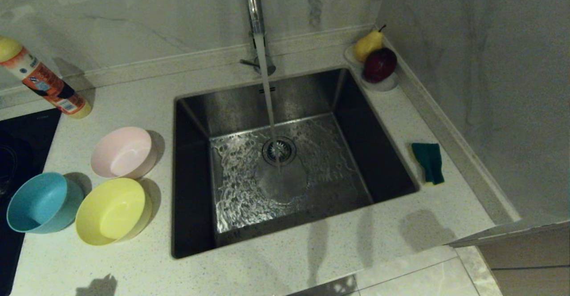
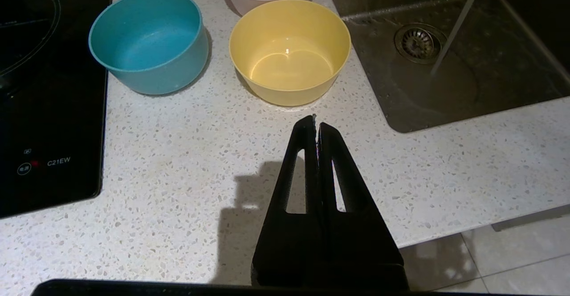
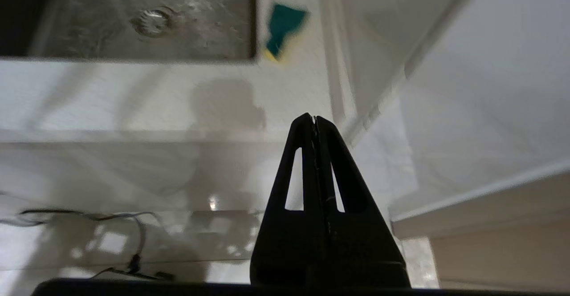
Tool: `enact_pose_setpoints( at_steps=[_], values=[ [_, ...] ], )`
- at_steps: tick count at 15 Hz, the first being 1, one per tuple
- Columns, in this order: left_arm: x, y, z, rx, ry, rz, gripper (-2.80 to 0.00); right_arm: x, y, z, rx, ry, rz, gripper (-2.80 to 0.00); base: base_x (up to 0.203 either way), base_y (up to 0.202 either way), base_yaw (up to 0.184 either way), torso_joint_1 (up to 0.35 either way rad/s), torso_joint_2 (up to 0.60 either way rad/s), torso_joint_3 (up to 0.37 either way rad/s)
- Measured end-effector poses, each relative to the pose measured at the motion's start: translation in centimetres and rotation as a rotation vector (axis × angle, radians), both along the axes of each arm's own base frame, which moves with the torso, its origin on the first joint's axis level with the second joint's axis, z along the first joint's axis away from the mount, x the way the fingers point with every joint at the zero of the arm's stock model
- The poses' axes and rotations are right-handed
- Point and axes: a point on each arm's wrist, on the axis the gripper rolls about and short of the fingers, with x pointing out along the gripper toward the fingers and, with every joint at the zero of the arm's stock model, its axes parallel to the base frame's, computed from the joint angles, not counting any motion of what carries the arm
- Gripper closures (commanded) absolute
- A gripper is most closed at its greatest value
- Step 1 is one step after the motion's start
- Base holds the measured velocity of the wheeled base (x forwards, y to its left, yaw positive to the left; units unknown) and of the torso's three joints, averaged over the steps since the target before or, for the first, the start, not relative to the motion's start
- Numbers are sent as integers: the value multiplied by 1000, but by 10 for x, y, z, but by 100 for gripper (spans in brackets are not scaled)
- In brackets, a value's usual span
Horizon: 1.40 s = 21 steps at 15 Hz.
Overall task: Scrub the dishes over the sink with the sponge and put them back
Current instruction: Pick up a bowl and the sponge
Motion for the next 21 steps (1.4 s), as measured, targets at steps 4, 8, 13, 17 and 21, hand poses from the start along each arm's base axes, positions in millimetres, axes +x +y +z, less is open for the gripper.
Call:
enact_pose_setpoints(
  at_steps=[4, 8, 13, 17, 21],
  values=[
    [0, 0, 0, -1, 0, 0, 0, 17, 2, 45, -9, 100, 87, 0, 0, 0, 0, 0, 0, 0],
    [0, 0, 0, 0, 0, 0, 0, 65, 3, 90, -45, 224, 125, 0, 0, 0, 0, 0, 0, 0],
    [0, 0, 0, 1, 0, 1, 0, 141, 7, 97, -93, 435, 158, -280, 0, 0, 0, 0, 0, 0],
    [0, 0, 0, 0, 0, 0, 0, 190, 23, 82, -128, 557, 181, -280, 0, 0, 0, 0, 0, 0],
    [0, 0, 0, 1, 0, 1, 0, 223, 36, 58, -158, 627, 182, -280, 0, 0, 0, 7, 0, 0]
  ],
)
